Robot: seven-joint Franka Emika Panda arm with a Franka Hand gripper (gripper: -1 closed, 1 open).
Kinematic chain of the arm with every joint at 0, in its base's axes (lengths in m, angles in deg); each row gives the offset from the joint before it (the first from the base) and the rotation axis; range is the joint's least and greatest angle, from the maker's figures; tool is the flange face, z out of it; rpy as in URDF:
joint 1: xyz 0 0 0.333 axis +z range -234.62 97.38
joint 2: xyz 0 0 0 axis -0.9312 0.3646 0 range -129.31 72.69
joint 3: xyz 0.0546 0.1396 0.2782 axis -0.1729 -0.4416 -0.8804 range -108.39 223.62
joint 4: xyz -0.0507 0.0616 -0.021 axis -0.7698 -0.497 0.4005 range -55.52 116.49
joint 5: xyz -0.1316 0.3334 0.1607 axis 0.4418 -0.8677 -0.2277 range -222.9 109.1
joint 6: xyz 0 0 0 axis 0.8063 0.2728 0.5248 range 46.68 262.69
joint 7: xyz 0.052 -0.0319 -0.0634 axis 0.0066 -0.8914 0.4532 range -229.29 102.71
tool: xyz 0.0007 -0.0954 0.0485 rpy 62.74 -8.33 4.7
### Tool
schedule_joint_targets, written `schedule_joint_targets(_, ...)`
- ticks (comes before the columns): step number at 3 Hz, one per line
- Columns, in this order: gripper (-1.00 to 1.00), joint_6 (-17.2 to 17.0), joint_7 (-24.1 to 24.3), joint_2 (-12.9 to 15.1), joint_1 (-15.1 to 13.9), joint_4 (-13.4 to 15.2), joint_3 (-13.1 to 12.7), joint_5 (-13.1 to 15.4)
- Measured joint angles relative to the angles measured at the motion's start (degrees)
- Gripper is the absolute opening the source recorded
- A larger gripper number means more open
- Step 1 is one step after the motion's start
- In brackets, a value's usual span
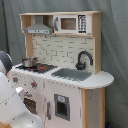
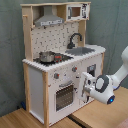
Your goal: Play with the kitchen
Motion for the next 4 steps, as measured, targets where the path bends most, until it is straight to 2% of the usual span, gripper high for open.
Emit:
schedule_joint_targets(1, 1.0, 1.99, 4.36, -1.17, -2.27, -0.76, 0.05, 2.23)
schedule_joint_targets(2, 1.0, 6.13, 4.35, -3.38, -3.1, -1.89, 0.03, 5.45)
schedule_joint_targets(3, 1.0, 8.09, 0.68, -4.83, -4.81, -3.88, 0.06, 8.11)
schedule_joint_targets(4, 1.0, 8.69, -4.31, -4.83, -5.36, -4.66, 0.1, 8.64)
